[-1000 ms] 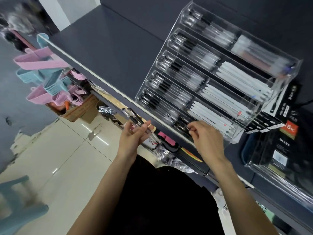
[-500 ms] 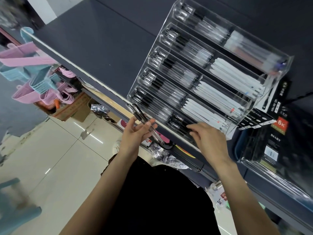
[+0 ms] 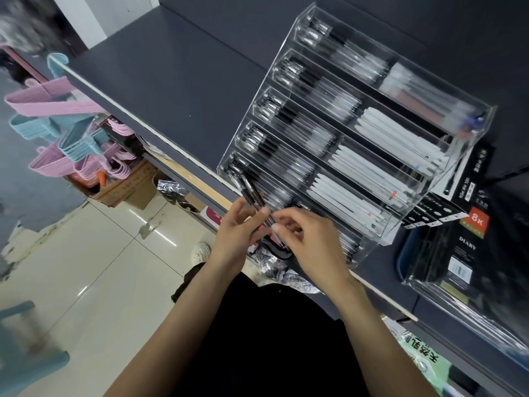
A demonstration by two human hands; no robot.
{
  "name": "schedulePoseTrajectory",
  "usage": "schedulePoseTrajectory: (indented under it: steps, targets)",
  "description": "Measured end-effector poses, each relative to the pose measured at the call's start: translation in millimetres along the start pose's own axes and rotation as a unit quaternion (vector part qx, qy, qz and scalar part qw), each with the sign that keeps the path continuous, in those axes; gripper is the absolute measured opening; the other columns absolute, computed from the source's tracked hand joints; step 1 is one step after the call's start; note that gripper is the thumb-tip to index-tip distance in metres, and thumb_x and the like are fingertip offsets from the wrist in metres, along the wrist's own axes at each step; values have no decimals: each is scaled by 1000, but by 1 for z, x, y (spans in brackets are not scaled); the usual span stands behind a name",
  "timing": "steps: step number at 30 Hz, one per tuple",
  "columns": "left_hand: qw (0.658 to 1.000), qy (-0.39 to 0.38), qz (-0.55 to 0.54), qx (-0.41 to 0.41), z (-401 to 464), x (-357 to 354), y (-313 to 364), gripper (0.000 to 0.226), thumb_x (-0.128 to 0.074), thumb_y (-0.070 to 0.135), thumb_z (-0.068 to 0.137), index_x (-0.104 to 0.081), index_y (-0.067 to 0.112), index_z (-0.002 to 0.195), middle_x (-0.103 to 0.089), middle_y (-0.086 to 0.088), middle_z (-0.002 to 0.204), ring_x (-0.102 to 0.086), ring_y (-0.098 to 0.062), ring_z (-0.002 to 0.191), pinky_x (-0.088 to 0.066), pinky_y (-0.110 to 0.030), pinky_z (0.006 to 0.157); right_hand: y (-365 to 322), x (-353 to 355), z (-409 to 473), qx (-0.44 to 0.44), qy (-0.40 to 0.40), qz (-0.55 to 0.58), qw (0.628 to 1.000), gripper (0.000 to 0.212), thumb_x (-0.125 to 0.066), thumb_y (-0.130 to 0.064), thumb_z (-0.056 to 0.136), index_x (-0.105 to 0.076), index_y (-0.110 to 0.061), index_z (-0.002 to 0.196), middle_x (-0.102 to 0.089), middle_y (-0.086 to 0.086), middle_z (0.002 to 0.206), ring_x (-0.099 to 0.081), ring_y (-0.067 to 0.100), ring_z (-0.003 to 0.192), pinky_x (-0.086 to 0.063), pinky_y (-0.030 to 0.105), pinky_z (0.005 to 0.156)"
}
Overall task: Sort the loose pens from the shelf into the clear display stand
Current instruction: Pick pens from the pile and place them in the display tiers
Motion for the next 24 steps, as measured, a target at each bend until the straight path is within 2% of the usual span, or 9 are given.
schedulePoseTrajectory:
  steps: [3, 4, 7, 10, 13, 17, 19, 21, 24]
  targets:
    - [1000, 5, -9, 3, 1, -4, -1, 44, -64, 5, 87, -46, -6, 126, -48, -14, 99, -63, -20, 89, -57, -28, 75, 5, 2, 3, -35, -10, 38, 999, 20, -67, -23, 85, -66, -20, 105, -65, -14, 87, -59, 0, 76, -47, 12, 65]
    - [1000, 1, -8, 7, 2, -5, -2, 43, -65, 6, 87, -48, -4, 125, -50, -14, 97, -64, -20, 90, -57, -29, 76, 6, 3, 3, -44, -19, 54, 997, 21, -68, -22, 84, -65, -21, 105, -64, -15, 86, -59, -1, 77, -46, 10, 65]
    - [999, -25, 26, 4, 1, -10, -4, 17, -64, 7, 87, -62, 10, 104, -62, -8, 91, -66, -19, 89, -56, -27, 75, 14, 9, 1, -62, -31, 73, 995, 21, -70, -18, 83, -65, -20, 103, -63, -18, 83, -59, -2, 76, -46, 8, 66]
    - [998, -19, 53, -11, 2, -7, -6, 24, -66, 10, 84, -65, 17, 107, -66, -7, 94, -69, -12, 85, -55, -24, 75, 35, 28, -5, -65, 36, -26, 997, 20, -70, -16, 83, -67, -20, 102, -65, -16, 85, -60, 0, 74, -52, 17, 68]
    - [996, 19, 80, -22, 8, 4, -4, 34, -71, 9, 81, -63, 16, 113, -68, -6, 92, -70, -13, 82, -57, -30, 79, 54, 42, -16, -48, 104, -172, 978, 18, -69, -13, 83, -68, -17, 100, -71, -7, 87, -65, 10, 72, -56, 31, 62]
    - [997, 48, 51, -22, 9, 4, -4, 48, -70, 0, 80, -51, 12, 123, -71, -5, 87, -71, -15, 83, -56, -25, 69, 60, 31, -24, -3, 121, -285, 951, 20, -76, -5, 74, -69, -14, 90, -71, -1, 78, -64, 20, 62, -49, 27, 44]
    - [998, 53, 26, -31, 7, 1, -4, 44, -69, -3, 81, -49, 10, 119, -69, -9, 87, -71, -18, 88, -56, -25, 68, 64, 27, -24, -9, 124, -304, 945, 21, -78, -4, 71, -69, -14, 88, -70, -1, 76, -63, 20, 60, -45, 26, 41]
    - [998, 55, 11, -37, 7, -1, -4, 31, -64, -1, 85, -53, 11, 111, -68, -12, 89, -70, -23, 93, -56, -26, 71, 70, 24, -24, -23, 121, -304, 945, 21, -77, -3, 72, -69, -15, 87, -70, -1, 76, -63, 21, 61, -46, 27, 41]
    - [998, 56, -4, -40, 9, 1, -2, 16, -57, 2, 92, -54, 9, 106, -70, -7, 88, -68, -25, 92, -56, -27, 73, 76, 19, -27, -36, 106, -309, 945, 20, -78, -3, 71, -69, -15, 85, -67, -1, 73, -63, 21, 62, -47, 29, 39]
Point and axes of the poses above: each hand's wrist, its own z-axis towards the middle knuckle, its own x-axis out of the back of the hand, y = z × x, the point moved 1 cm from there along z, towards the middle knuckle
